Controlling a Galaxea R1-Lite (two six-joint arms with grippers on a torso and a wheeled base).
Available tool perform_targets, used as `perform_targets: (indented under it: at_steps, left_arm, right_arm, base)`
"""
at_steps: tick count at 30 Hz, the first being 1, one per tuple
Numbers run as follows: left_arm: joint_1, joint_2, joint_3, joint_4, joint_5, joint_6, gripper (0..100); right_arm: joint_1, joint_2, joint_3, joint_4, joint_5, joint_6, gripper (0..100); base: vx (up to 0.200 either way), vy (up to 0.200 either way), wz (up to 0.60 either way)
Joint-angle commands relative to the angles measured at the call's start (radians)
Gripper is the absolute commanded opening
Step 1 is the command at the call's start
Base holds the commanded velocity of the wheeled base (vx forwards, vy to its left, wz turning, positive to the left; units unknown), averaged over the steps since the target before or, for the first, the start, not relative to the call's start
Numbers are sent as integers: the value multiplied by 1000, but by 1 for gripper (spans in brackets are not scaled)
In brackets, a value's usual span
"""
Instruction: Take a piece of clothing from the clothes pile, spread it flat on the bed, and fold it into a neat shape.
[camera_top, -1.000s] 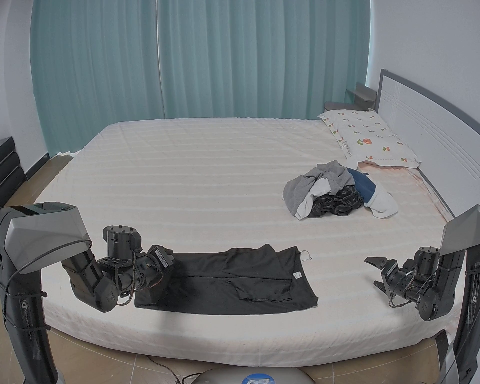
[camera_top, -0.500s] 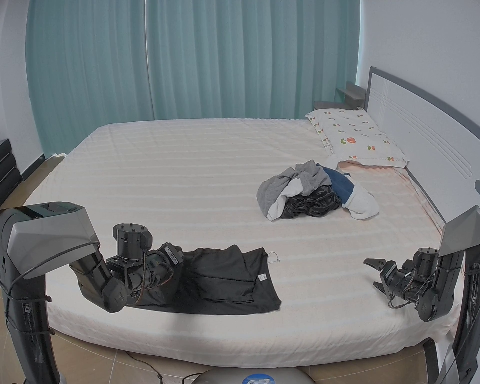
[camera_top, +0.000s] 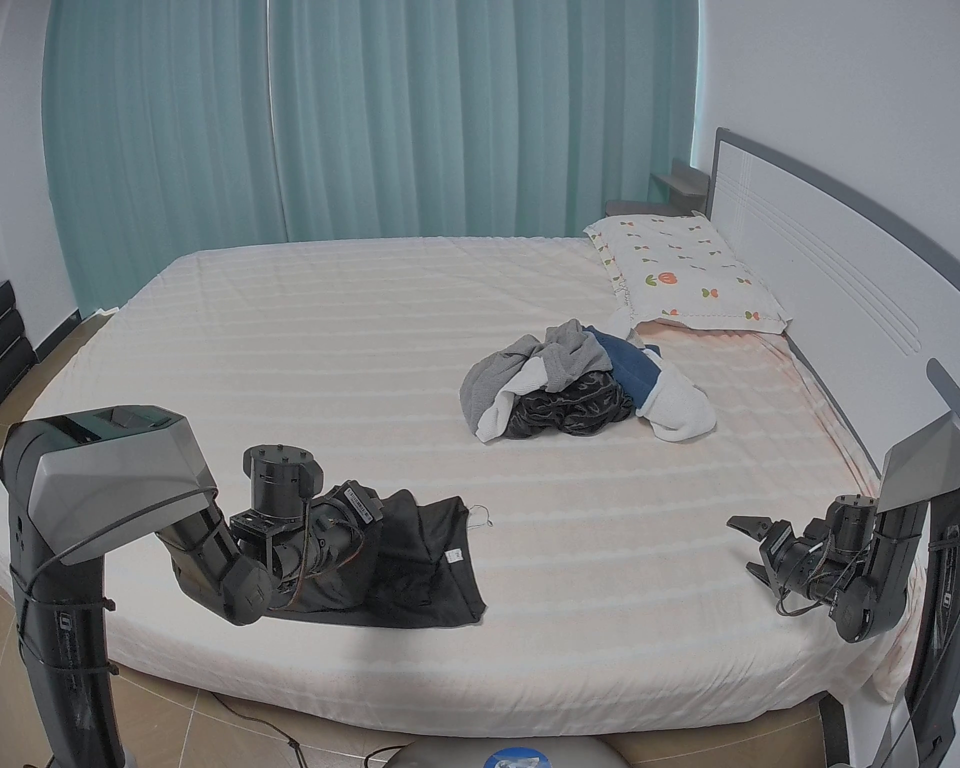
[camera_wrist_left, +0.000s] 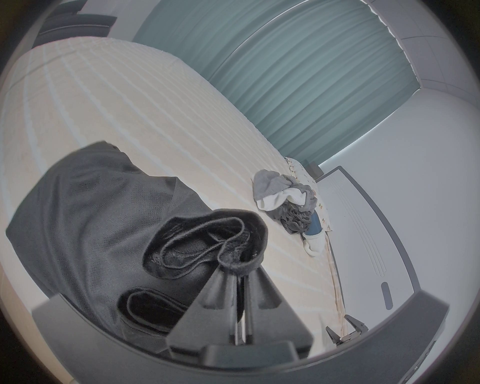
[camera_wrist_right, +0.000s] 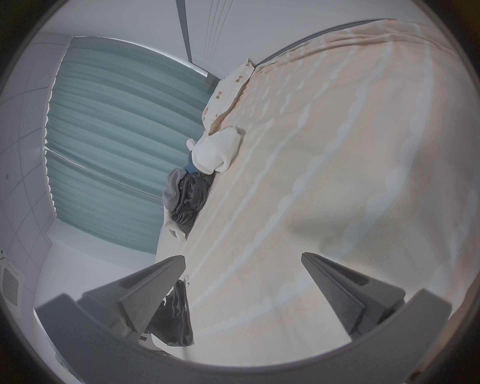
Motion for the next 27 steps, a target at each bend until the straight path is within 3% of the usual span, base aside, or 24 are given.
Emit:
perform_targets:
  at_steps: [1, 18, 19, 27]
  left_arm:
    - [-10, 29, -23, -1, 11, -21, 0]
    - [-48, 100, -93, -3, 17, -71, 0]
    - [-48, 104, -96, -3, 17, -71, 100]
    - [-80, 114, -90, -7, 5, -73, 100]
  right_arm:
    - [0, 1, 0, -11, 0, 0, 100]
    - [2, 3, -3, -11, 0, 0, 100]
    - [2, 3, -3, -11, 0, 0, 100]
    - [2, 3, -1, -11, 0, 0, 100]
  base:
    - [0, 0, 0]
    - [0, 0, 0]
    - [0, 0, 0]
    - [0, 0, 0]
